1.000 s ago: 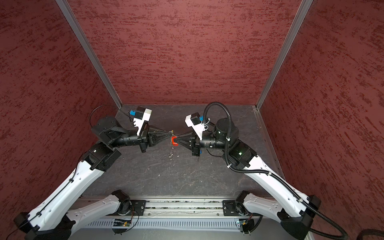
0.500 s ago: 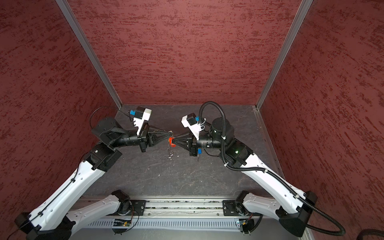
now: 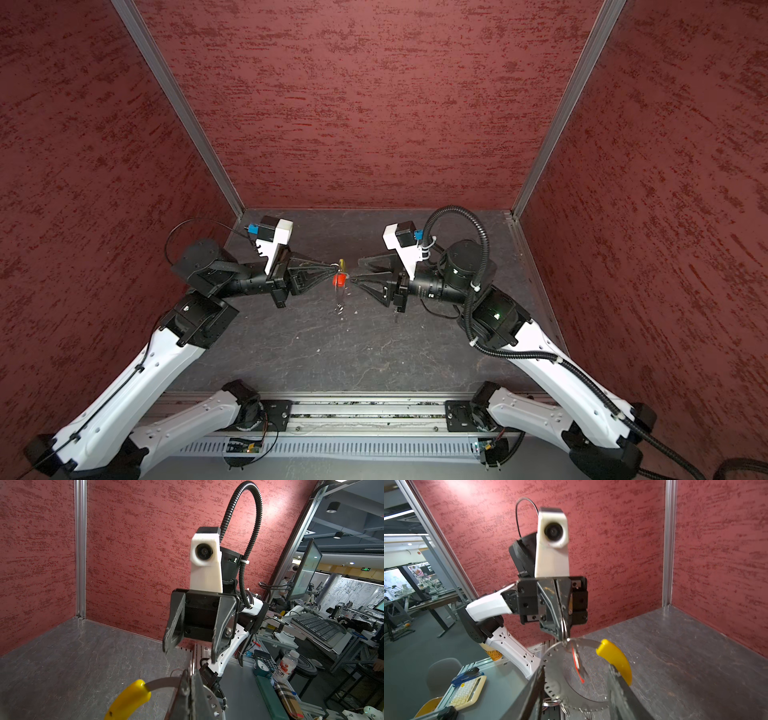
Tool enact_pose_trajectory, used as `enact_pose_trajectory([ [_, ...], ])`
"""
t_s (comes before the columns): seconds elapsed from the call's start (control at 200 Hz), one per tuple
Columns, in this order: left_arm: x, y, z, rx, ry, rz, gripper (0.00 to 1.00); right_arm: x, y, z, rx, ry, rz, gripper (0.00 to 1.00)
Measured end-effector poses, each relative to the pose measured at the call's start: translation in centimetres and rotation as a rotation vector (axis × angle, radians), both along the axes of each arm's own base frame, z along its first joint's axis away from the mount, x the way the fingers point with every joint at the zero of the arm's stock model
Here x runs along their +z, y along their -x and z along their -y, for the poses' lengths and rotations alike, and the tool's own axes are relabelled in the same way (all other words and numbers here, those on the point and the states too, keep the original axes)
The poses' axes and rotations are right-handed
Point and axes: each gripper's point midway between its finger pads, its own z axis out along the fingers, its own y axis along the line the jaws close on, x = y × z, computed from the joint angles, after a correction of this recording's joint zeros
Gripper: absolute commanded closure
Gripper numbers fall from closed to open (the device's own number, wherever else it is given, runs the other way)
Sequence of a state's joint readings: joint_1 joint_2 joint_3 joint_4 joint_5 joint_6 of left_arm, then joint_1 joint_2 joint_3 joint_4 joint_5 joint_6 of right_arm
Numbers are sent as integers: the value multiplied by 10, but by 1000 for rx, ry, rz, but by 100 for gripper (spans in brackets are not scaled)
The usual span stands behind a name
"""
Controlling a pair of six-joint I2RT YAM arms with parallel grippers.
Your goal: Remove the keys from the keyring
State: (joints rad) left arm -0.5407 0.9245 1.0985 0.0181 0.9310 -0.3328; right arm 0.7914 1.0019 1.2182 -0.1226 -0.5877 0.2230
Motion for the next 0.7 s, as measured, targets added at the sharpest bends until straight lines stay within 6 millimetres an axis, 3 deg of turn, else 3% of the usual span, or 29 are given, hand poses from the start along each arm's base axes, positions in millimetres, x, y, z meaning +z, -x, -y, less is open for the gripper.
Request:
enact_pose_trajectory([
  [0.225,-2,-2,2,8,19,12,100,24,-4,-8,29,-76,18,60],
  [0.701,2,-4,1,27,31,23,100,11,-4,-26,111,-48,-44,78],
])
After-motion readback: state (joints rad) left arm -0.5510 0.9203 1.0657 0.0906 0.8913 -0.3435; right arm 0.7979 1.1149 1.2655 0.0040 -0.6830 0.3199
